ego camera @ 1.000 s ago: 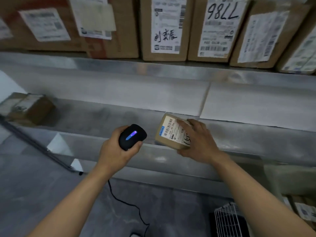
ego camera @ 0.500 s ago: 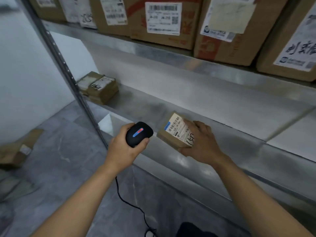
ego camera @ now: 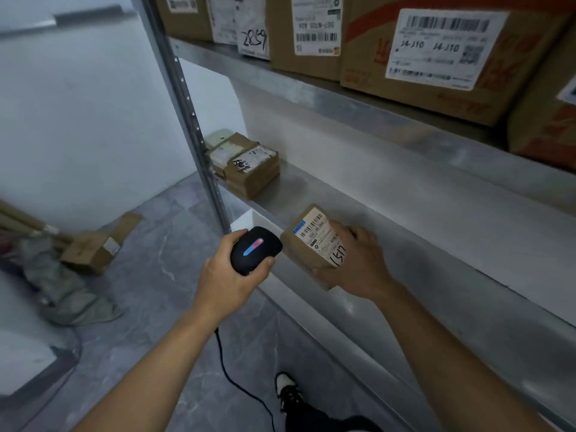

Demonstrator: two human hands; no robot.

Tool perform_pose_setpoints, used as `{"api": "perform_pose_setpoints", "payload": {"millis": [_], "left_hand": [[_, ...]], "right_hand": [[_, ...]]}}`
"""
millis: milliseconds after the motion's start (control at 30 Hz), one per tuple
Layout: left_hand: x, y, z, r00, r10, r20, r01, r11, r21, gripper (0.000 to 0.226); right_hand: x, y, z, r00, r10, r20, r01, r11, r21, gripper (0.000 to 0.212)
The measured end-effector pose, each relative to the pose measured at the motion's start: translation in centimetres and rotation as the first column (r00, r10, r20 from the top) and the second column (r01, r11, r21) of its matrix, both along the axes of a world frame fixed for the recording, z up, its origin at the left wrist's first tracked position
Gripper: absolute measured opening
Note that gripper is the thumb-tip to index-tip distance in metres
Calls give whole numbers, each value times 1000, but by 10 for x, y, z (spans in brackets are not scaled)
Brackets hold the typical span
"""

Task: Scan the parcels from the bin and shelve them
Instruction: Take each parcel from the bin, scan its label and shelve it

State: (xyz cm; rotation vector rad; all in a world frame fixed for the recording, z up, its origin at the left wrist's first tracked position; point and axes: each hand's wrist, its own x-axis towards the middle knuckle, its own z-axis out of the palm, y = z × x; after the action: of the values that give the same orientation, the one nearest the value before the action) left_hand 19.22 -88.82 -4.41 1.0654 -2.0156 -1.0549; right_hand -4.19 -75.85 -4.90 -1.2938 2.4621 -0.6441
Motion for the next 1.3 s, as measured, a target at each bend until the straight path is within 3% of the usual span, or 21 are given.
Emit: {"api": "perform_pose_setpoints", "payload": {"millis": [500,800,967,1067,1300], "left_hand": [[-35,-127,20,995,33,95,-31,999,-28,63],[-52,-217,3,984,-147,105,145,989,26,65],[-57,-271,-2,950,-308,57,303,949,82,74],[-54,-301,-4,914,-402,47,395,912,113,63],[-62,-345,-7,852,-524,18,516,844,148,60]], "right_hand": [[-35,-171,-9,996,-11,85,9,1000,21,111],[-40,-218,-20,957,-275,90,264,958,113,108],[-28,-255,-15,818,-557,146,519,823,230,108],[-12,-283,-11,712,-689,135,653,720,234,106],[19,-336,-21,502,-845,186,820,533,209,95]]}}
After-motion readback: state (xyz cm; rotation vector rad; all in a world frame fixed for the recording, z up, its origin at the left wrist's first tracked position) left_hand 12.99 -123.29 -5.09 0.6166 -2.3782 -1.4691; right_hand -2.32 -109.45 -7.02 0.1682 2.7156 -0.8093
